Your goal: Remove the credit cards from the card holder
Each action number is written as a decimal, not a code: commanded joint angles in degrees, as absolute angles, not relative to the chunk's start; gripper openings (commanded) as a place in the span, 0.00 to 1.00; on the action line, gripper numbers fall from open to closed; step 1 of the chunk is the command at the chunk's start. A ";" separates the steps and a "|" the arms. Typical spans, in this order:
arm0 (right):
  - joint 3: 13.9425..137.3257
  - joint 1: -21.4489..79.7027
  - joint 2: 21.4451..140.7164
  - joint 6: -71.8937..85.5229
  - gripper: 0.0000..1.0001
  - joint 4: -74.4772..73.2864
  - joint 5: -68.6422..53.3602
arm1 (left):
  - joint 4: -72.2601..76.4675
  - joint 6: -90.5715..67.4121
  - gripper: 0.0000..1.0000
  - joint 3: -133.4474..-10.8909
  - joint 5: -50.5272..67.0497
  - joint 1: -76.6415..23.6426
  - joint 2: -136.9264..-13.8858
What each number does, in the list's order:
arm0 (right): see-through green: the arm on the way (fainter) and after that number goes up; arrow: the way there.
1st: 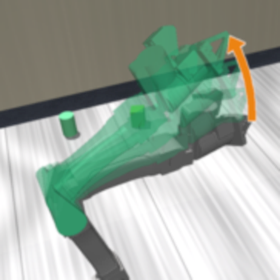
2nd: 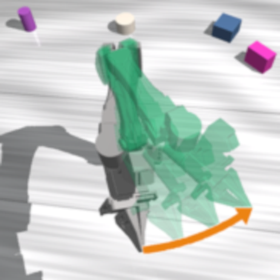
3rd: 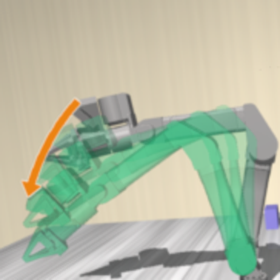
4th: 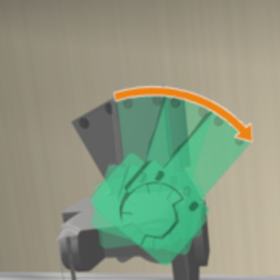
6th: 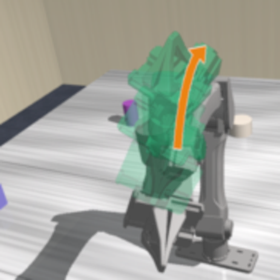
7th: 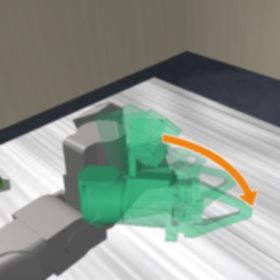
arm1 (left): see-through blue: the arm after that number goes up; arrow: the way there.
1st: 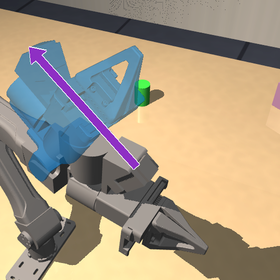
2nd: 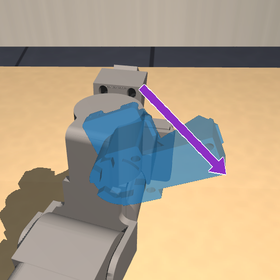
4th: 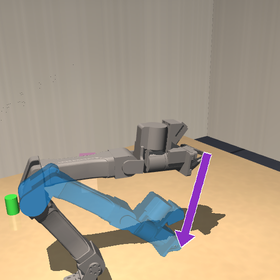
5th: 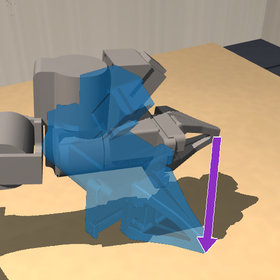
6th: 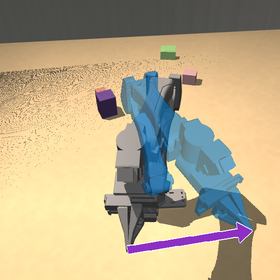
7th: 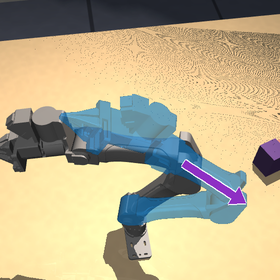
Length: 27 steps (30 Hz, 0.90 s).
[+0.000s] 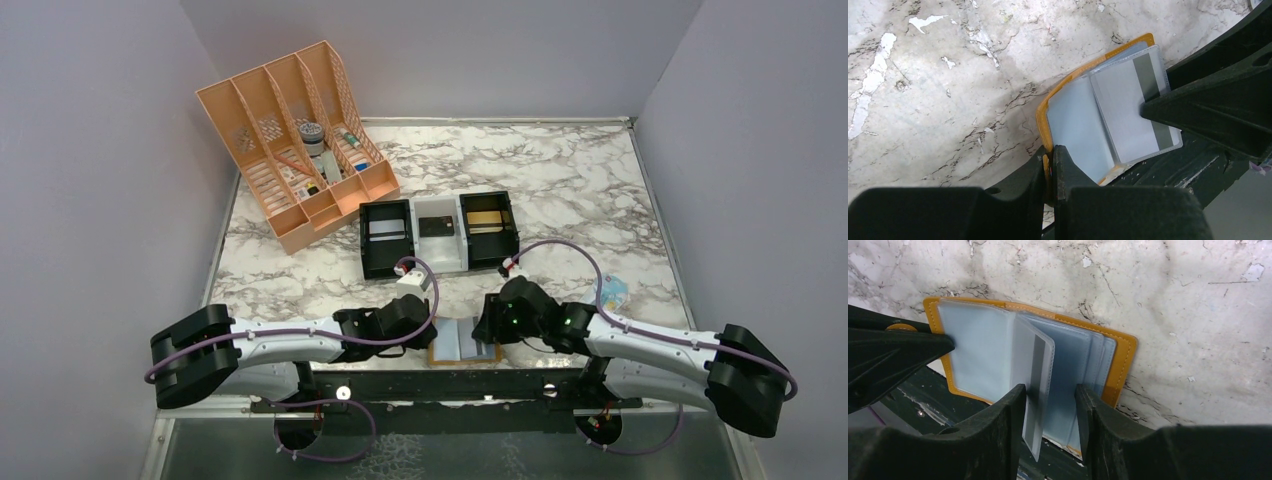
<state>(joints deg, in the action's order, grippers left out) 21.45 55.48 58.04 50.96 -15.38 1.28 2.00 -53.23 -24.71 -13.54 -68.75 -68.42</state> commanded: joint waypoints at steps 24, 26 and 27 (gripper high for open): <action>21.54 55.72 56.12 51.91 0.51 -16.87 0.06 | 2.72 -53.79 0.09 -24.24 -15.64 -69.45 -68.91; 21.30 55.72 57.17 51.66 0.50 -15.66 -0.42 | 2.72 -53.76 0.09 -24.21 -15.72 -69.46 -68.94; 21.20 55.72 57.47 51.71 0.50 -15.23 -0.68 | 2.72 -53.79 0.09 -24.22 -15.73 -69.44 -68.94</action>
